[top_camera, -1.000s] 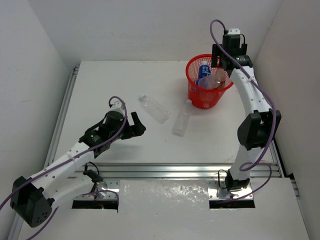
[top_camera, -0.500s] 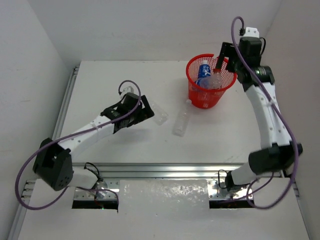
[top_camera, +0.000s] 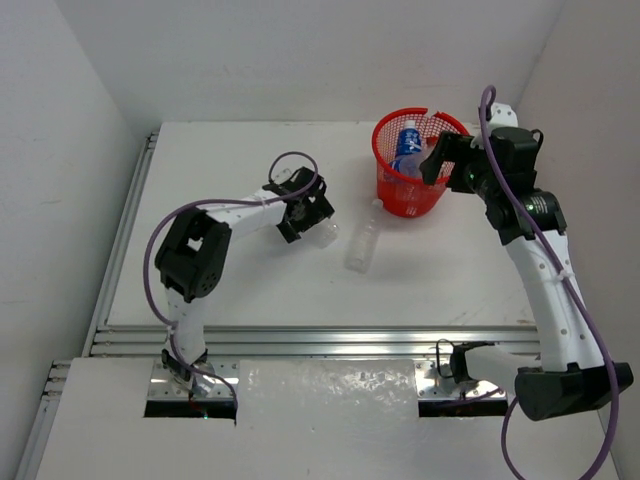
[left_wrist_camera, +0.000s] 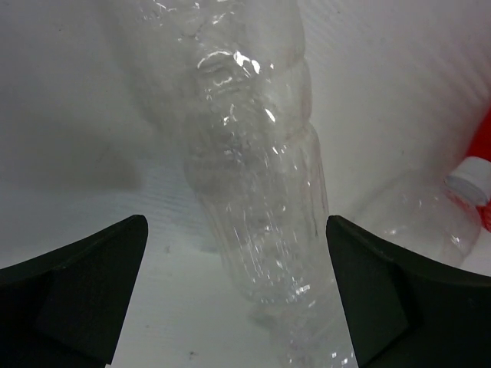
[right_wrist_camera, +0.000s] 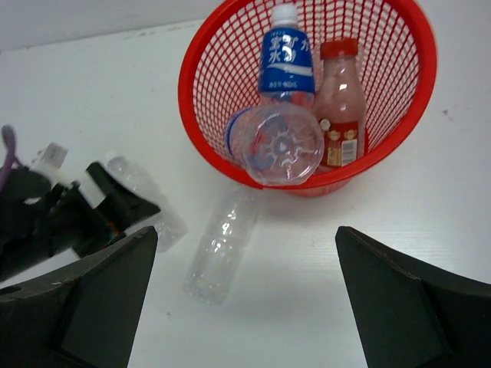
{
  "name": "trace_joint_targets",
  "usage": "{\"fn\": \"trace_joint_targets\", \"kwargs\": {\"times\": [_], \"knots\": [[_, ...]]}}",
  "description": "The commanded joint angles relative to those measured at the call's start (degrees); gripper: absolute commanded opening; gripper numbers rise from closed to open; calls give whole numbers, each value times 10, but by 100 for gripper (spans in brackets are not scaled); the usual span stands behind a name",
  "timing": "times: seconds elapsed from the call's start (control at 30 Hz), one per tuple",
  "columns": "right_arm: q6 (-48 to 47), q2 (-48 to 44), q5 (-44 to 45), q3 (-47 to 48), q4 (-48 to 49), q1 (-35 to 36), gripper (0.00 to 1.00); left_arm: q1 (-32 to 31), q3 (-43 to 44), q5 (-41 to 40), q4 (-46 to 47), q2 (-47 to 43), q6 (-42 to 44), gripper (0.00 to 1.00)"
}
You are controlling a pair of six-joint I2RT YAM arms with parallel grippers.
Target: Put the plastic bottles in the bin
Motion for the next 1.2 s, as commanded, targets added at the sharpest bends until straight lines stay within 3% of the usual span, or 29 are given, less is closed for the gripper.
{"fn": "trace_joint_targets", "kwargs": {"times": [0.0, 0.03, 0.1, 0.13, 0.17, 0.2, 0.23, 0.27, 0.33, 0.37, 0.4, 0.43, 0.53, 0.63, 0.77, 0.93, 1.07, 1.1, 1.13, 1.17], "knots": [[5, -27, -47, -20, 22, 5, 99, 7, 37, -18, -9, 38, -37, 100], [4, -31, -52, -31, 23, 6, 99, 6, 40, -29, -9, 46, -42, 99], [5, -38, -64, -41, 27, 13, 99, 8, 33, -39, -6, 58, -42, 88], [8, -40, -73, -51, 31, 17, 99, 10, 24, -42, 2, 58, -40, 76], [8, -40, -85, -56, 35, 22, 99, 13, 12, -39, 21, 54, -39, 33], [8, -41, -115, -59, 45, 35, 99, 16, -16, -36, 26, 42, -39, 16], [8, -39, -138, -65, 50, 43, 99, 16, -31, -36, 41, 30, -31, 5], [6, -36, -168, -66, 65, 52, 99, 15, -51, -39, 50, 14, -24, 3], [15, -23, -274, -73, 88, 76, 99, 8, -125, -41, 102, -63, 15, 0], [34, -19, -369, -78, 127, 85, 99, 2, -190, -42, 134, -138, 37, 0], [51, -8, -411, -82, 150, 88, 99, -4, -227, -31, 171, -179, 92, 0], [82, -3, -440, -90, 196, 100, 99, -13, -263, -16, 260, -268, 123, 0], [99, 10, -453, -97, 247, 146, 99, -16, -439, 106, 455, -437, 240, 0], [117, 33, -437, -96, 287, 192, 99, -15, -512, 250, 561, -549, 309, 0], [141, 40, -372, -125, 377, 247, 99, -17, -543, 407, 631, -602, 304, 0], [117, 54, -279, -109, 366, 315, 99, -18, -554, 476, 715, -623, 264, 0], [122, 58, -299, -109, 387, 322, 96, -18, -536, 521, 722, -608, 249, 2], [118, 58, -301, -108, 394, 323, 83, -18, -532, 531, 727, -600, 247, 3], [112, 59, -305, -107, 395, 323, 62, -19, -528, 539, 725, -596, 244, 11], [107, 59, -301, -106, 388, 323, 32, -18, -525, 536, 716, -594, 246, 22]]}}
